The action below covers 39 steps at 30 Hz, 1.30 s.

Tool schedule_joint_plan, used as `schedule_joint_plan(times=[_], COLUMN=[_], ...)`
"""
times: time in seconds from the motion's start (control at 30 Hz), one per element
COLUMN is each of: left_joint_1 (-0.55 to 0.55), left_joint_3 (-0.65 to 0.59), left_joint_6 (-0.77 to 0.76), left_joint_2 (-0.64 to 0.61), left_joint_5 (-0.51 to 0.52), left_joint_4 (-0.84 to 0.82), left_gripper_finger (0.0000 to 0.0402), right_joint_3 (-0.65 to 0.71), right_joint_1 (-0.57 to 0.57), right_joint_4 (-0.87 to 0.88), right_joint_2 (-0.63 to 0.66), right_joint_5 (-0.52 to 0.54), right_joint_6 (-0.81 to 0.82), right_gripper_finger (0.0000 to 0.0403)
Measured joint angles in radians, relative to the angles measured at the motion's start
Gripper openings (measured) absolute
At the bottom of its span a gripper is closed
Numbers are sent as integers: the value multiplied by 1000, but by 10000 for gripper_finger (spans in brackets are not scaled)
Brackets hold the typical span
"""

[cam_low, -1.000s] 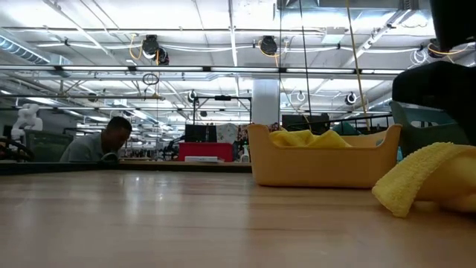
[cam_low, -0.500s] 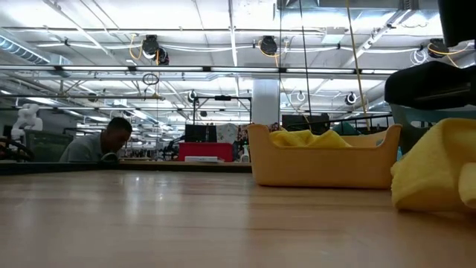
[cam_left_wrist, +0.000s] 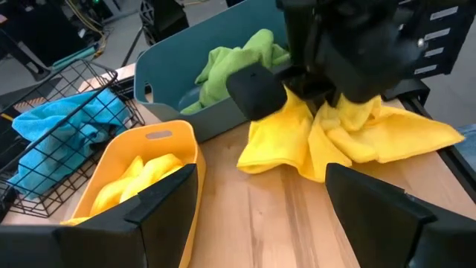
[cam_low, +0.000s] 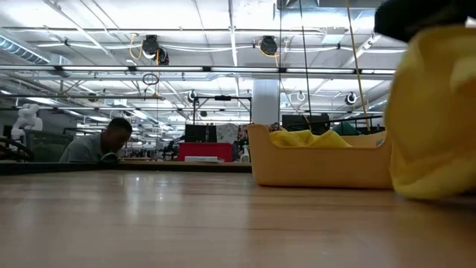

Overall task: Sort microfiber towel by color & place in baskets
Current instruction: Put the yellow microfiber cloth into the orange bin

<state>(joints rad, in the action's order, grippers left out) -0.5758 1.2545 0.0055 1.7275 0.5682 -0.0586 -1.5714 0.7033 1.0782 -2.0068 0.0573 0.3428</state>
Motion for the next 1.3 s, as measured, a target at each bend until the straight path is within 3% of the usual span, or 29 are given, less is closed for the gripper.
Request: schedule_joint_plan(times=[0.17,0.57,0.7,0.87,1.17,1.3], left_joint_1=[0,0,0,0,0,4], left_joint_3=[0,0,0,0,-1,-1], left_joint_6=[0,1,2,34,132,159], left_joint_2=[0,0,0,0,1,4], left_joint_5=[0,0,0,-35,-67,-9], left_joint_4=[0,-1,3,68,396,441], left_gripper_finger=[302,302,302,302,302,302], right_joint_3=[-121,-497,-514,-514,-501,-434], right_joint_1=[5,44,51,59,60,65], right_joint_4=[133,495,472,492,491,474], right_joint_2=[0,15,98,217,451,541], right_joint_5=[53,315,354,480,593,648], right_joint_6=[-24,-43,-77,-66,-51,-15], right_gripper_finger=[10,10,10,11,11,11])
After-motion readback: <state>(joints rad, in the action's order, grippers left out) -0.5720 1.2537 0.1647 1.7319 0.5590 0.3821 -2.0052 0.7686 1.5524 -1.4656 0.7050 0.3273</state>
